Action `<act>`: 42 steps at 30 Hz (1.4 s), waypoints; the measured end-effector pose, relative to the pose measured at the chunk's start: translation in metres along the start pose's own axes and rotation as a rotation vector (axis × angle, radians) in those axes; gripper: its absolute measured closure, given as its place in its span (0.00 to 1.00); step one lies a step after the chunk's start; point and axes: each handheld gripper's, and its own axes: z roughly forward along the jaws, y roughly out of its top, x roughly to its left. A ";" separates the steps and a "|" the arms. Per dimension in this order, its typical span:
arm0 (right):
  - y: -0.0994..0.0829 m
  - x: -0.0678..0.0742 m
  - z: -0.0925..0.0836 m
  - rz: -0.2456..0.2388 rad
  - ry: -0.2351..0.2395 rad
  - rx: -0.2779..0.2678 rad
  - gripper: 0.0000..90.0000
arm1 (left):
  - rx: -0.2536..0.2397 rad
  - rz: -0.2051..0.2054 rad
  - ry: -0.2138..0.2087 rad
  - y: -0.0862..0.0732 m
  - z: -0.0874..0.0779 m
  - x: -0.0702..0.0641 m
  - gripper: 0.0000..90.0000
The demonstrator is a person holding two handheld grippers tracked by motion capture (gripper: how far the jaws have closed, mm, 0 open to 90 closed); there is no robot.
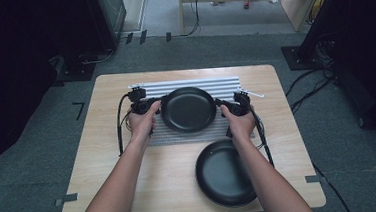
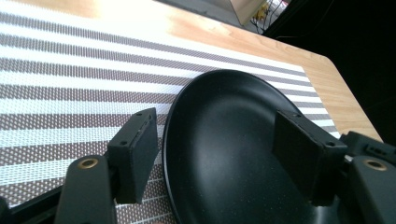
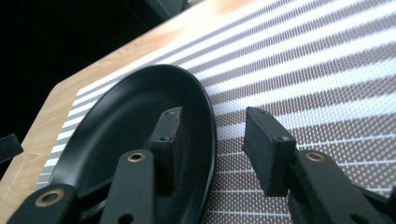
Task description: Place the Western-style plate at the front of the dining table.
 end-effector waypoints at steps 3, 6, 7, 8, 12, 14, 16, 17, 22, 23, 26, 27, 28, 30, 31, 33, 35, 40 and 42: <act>0.001 0.003 -0.007 -0.046 -0.010 -0.024 0.64 | -0.016 0.015 -0.008 -0.002 -0.006 -0.003 0.34; 0.004 0.004 -0.024 -0.132 -0.055 -0.075 0.60 | -0.026 0.054 -0.004 -0.010 -0.018 -0.008 0.31; 0.004 0.004 -0.024 -0.132 -0.055 -0.075 0.60 | -0.026 0.054 -0.004 -0.010 -0.018 -0.008 0.30; 0.006 0.002 -0.031 -0.148 -0.051 -0.093 0.57 | -0.012 0.062 0.000 -0.014 -0.026 -0.009 0.27; 0.010 0.002 -0.047 -0.223 -0.061 -0.111 0.51 | -0.008 0.086 0.008 -0.019 -0.038 -0.011 0.21; 0.010 0.003 -0.056 -0.261 -0.078 -0.102 0.47 | -0.012 0.108 0.011 -0.026 -0.052 -0.011 0.20; 0.010 0.003 -0.064 -0.273 -0.085 -0.090 0.45 | -0.020 0.101 0.006 -0.029 -0.061 -0.010 0.18; 0.009 0.002 -0.068 -0.271 -0.084 -0.092 0.44 | -0.023 0.099 0.002 -0.032 -0.067 -0.009 0.18; 0.003 -0.009 -0.090 -0.298 -0.104 -0.125 0.45 | -0.043 0.117 -0.004 -0.041 -0.090 -0.007 0.15; 0.002 -0.011 -0.092 -0.289 -0.100 -0.123 0.44 | -0.045 0.131 0.001 -0.043 -0.094 -0.007 0.15; 0.000 -0.016 -0.098 -0.292 -0.086 -0.102 0.42 | -0.057 0.151 0.007 -0.047 -0.102 -0.006 0.15; -0.004 -0.021 -0.105 -0.306 -0.068 -0.075 0.41 | -0.062 0.182 0.025 -0.051 -0.111 -0.006 0.15; -0.006 -0.023 -0.109 -0.319 -0.058 -0.056 0.40 | -0.066 0.198 0.035 -0.052 -0.113 -0.007 0.15; -0.010 -0.026 -0.114 -0.336 -0.041 -0.042 0.39 | -0.073 0.250 0.074 -0.058 -0.120 -0.007 0.14; -0.013 -0.028 -0.118 -0.342 -0.037 -0.040 0.39 | -0.073 0.255 0.078 -0.059 -0.123 -0.006 0.14; -0.014 -0.029 -0.121 -0.346 -0.035 -0.037 0.37 | -0.072 0.252 0.076 -0.062 -0.125 -0.005 0.14; -0.019 -0.035 -0.130 -0.351 -0.040 -0.037 0.34 | -0.066 0.262 0.086 -0.070 -0.131 -0.001 0.13; -0.027 -0.045 -0.143 -0.330 -0.042 -0.023 0.30 | -0.048 0.274 0.081 -0.084 -0.140 0.008 0.11; -0.031 -0.048 -0.147 -0.327 -0.044 -0.020 0.27 | -0.046 0.283 0.090 -0.089 -0.143 0.010 0.11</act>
